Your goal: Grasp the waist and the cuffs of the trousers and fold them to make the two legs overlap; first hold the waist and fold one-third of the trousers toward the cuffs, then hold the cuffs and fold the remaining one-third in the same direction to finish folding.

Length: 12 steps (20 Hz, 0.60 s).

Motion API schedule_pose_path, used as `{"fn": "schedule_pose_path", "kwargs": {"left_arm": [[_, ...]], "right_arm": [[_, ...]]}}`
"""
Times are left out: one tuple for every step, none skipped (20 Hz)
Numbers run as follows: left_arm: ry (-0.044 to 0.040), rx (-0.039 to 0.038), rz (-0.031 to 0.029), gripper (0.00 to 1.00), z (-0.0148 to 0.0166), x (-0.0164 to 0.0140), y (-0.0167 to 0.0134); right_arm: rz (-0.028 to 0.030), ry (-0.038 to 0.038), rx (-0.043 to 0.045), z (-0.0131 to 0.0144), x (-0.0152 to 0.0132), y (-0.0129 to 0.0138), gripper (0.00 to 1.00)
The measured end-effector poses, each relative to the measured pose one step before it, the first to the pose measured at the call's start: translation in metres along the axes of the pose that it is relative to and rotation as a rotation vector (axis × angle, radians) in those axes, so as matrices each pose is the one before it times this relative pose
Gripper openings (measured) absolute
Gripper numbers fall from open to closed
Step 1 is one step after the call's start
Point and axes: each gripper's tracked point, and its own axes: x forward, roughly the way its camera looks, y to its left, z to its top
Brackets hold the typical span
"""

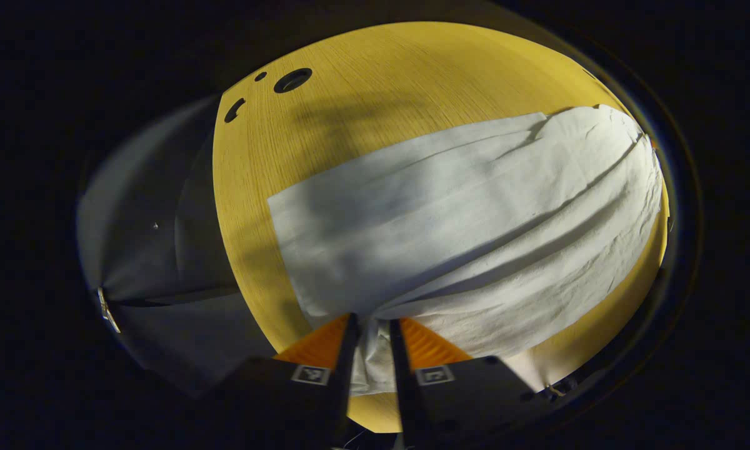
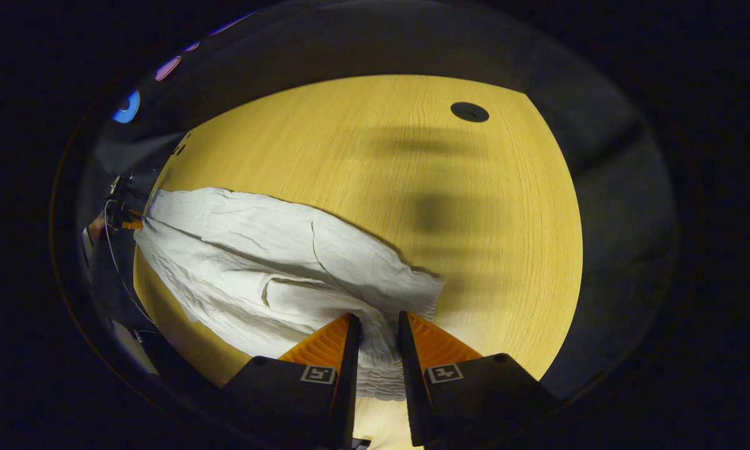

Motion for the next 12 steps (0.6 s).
{"fn": "schedule_pose_path", "kwargs": {"left_arm": [[-0.01377,-0.00164,0.00369,0.54,-0.00079,-0.00247,0.00215],[-0.01914,-0.00645,0.01617,0.58,-0.00077,-0.00274,0.00401],[-0.02132,-0.00760,0.02357,0.73,-0.00002,-0.00224,0.00496],[-0.02044,-0.01007,0.02898,0.87,-0.00163,-0.00330,0.00658],[-0.01983,-0.00955,0.02847,0.94,-0.00031,-0.00256,0.00362],[-0.02229,-0.01090,0.02391,0.95,-0.00130,-0.00472,0.00538],[-0.02650,-0.01636,0.01543,0.94,0.00035,-0.00486,0.00221],[-0.02715,-0.02277,0.00109,0.94,-0.00002,-0.00664,-0.00072],[-0.02897,-0.02652,-0.00365,0.94,-0.00015,-0.00660,-0.00223],[-0.02855,-0.02933,-0.00479,0.94,-0.00033,-0.00558,-0.00336],[-0.02482,-0.03305,-0.00523,0.94,-0.00112,-0.00715,-0.00257],[-0.02368,-0.03834,-0.00693,0.94,-0.00218,-0.00723,-0.00355]], "right_arm": [[0.00374,-0.03675,0.04032,0.00132,-0.00640,0.00132,0.41],[0.00922,-0.05005,0.05329,0.00144,-0.00544,0.00236,0.42],[0.00971,-0.05943,0.06305,0.00502,-0.00848,0.00104,0.53],[0.00308,-0.06534,0.07086,0.00639,-0.00923,-0.00168,0.44],[-0.00119,-0.06037,0.08101,0.00545,-0.01096,-0.00255,0.60],[0.00057,-0.05652,0.08666,0.00456,-0.01101,-0.00150,0.65],[-0.00572,-0.04761,0.08522,0.00257,-0.00932,-0.00190,0.70],[-0.01606,-0.02765,0.07125,-0.00514,-0.00422,-0.00349,0.72],[-0.04770,-0.04538,0.05422,-0.00406,-0.00608,-0.00890,0.73],[-0.03627,-0.03367,0.04482,-0.00837,-0.00349,-0.00480,0.73],[-0.02929,-0.03467,0.04043,-0.00806,-0.00474,-0.00660,0.72],[-0.02389,-0.01695,0.04550,-0.00879,-0.00496,-0.00612,0.72]]}}
